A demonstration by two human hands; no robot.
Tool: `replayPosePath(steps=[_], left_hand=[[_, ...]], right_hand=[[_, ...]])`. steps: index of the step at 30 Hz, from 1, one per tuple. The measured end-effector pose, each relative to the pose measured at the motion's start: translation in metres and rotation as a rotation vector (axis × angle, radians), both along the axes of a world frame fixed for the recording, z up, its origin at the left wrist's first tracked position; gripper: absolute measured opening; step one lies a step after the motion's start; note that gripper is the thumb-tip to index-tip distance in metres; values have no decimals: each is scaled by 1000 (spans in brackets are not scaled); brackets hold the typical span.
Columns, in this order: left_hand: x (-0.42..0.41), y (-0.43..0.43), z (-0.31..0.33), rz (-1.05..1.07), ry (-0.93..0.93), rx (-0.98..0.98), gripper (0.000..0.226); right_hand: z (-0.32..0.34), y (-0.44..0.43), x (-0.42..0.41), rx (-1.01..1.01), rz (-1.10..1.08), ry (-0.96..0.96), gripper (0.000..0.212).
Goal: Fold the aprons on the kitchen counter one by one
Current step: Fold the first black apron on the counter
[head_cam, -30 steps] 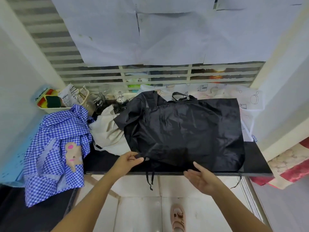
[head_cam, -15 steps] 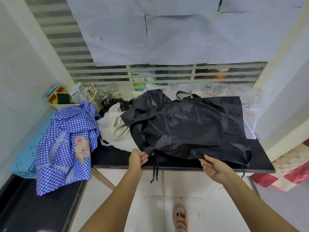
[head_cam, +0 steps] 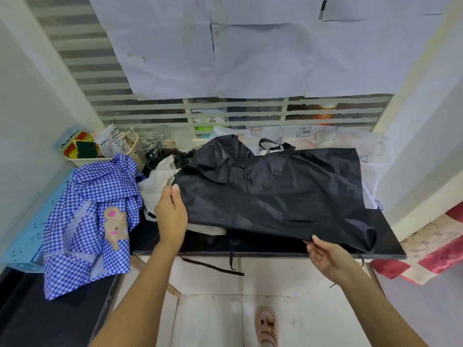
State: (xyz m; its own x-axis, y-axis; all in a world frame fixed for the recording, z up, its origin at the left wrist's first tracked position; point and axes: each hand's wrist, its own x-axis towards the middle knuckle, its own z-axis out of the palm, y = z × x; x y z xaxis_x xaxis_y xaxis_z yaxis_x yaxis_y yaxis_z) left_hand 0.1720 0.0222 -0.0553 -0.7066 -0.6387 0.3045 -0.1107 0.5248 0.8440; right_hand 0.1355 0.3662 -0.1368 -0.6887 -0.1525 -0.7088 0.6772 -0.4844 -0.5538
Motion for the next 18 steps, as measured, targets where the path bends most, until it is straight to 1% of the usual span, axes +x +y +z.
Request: replayPosePath(steps=[2,3,5,7,9,10,11,12,13,14,16,17,18], left_hand=[[15,-19,-20,-86,-153,-89,41],[22,-30,-34,-85,-243,-92,48],[40,-46,-62,-8,-410,-17,57],[57,-54,-85,52,-551,73,58],[67,-58,-101,71,-595,107,52],[67,-58,-104,103,-606,104,41],[65,-55,-102,164,-608,75,23],[60,-50,-98,240,-607,17,19],[53,-39,-93,286,-592,-49,28],[46,-27,-87,253,-529,-104,30],[30,8,-77,-28,-394,-162,19],[22,26,-76,-166,-413,-149,16],[14,41,-80,-271,-493,-103,23]], right_hand=[[-6,-4,9,4,15,-19,6],[-10,-5,14,14,29,-32,6],[-21,-8,24,56,63,-67,6],[-33,-9,32,142,98,-102,15],[-39,-7,35,212,75,-124,20],[-41,-5,35,217,28,-134,21],[-44,-2,33,207,-29,-142,22],[-43,1,31,187,-89,-146,22],[-42,4,28,176,-129,-146,22],[-41,5,25,170,-143,-141,21],[-38,6,20,163,-104,-120,17],[-36,5,19,173,-73,-106,14],[-32,5,17,190,-54,-94,11]])
